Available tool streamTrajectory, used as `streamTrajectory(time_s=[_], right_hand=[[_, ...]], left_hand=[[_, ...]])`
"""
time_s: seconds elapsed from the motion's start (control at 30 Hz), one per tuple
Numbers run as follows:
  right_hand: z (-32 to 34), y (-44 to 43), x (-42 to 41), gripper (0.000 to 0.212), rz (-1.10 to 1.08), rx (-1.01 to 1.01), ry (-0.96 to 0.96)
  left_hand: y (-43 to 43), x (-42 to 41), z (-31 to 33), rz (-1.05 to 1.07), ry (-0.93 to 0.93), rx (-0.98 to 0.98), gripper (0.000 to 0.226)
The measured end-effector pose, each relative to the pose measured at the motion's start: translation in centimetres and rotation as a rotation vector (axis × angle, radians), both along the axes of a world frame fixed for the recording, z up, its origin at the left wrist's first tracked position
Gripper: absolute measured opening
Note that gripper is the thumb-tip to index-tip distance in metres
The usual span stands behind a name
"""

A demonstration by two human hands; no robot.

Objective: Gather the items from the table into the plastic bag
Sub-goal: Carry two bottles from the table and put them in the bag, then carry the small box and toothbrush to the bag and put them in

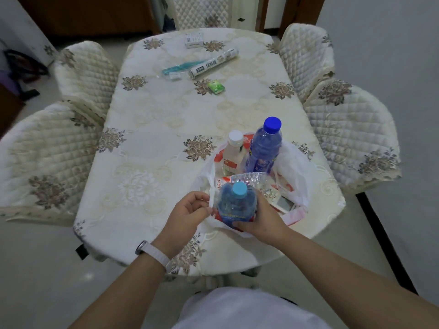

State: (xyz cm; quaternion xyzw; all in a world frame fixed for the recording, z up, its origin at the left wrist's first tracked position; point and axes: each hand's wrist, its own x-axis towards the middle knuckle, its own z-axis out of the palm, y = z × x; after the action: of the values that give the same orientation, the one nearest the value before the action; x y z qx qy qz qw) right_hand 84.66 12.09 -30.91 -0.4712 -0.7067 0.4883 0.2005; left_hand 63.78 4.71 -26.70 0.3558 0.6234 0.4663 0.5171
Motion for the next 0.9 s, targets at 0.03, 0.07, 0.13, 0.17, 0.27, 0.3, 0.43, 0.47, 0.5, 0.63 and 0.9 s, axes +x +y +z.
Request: streamTrajectory(time_s=[0.03, 0.07, 0.13, 0.17, 0.27, 0.3, 0.43, 0.47, 0.5, 0.63, 0.9], right_hand=[[0.0, 0.0, 0.4, 0.084, 0.022, 0.012, -0.006], [0.2, 0.0, 0.7, 0.083, 0.041, 0.025, -0.003], [0.5, 0.0, 1.5, 0.080, 0.069, 0.036, 0.008], [0.8, -0.1, 1.9, 0.076, 0.080, 0.042, 0.016], [1.5, -0.6, 3.2, 0.061, 0.127, 0.067, -0.029], [1.6, -0.8, 3.6, 0.055, 0.134, 0.063, -0.047], [1.8, -1.9, 5.5, 0.040, 0.153, 0.208, -0.202], [2.0, -2.1, 5.8, 0.036, 0.182, 0.259, -0.223], [2.2, -2.4, 5.9, 0.034, 0.214, 0.308, -0.239], [3.3, -3.7, 5.2, 0.042, 0.343, 0.501, -0.254], [6.3, -6.9, -0.7, 0.048, 0.556, 0.774, -0.273]], left_hand=[[-0.3, 0.6, 0.1, 0.028, 0.044, -0.018, 0.018], [-0.7, 1.3, 0.3, 0.058, 0.092, -0.033, 0.018], [-1.5, 2.4, 0.6, 0.103, 0.182, -0.051, 0.019], [-1.9, 2.9, 0.8, 0.113, 0.230, -0.056, 0.019], [-3.1, 4.1, 1.4, 0.134, 0.377, -0.058, 0.017], [-3.6, 4.4, 1.6, 0.147, 0.410, -0.057, 0.019], [-5.6, 6.0, 2.3, 0.202, 0.511, -0.034, 0.028], [-6.1, 6.2, 2.4, 0.214, 0.531, -0.034, 0.029], [-6.7, 6.4, 2.5, 0.216, 0.554, -0.039, 0.030], [-9.1, 6.4, 3.2, 0.174, 0.671, -0.025, 0.032], [-12.9, 1.6, 4.4, 0.048, 1.094, 0.071, 0.050]])
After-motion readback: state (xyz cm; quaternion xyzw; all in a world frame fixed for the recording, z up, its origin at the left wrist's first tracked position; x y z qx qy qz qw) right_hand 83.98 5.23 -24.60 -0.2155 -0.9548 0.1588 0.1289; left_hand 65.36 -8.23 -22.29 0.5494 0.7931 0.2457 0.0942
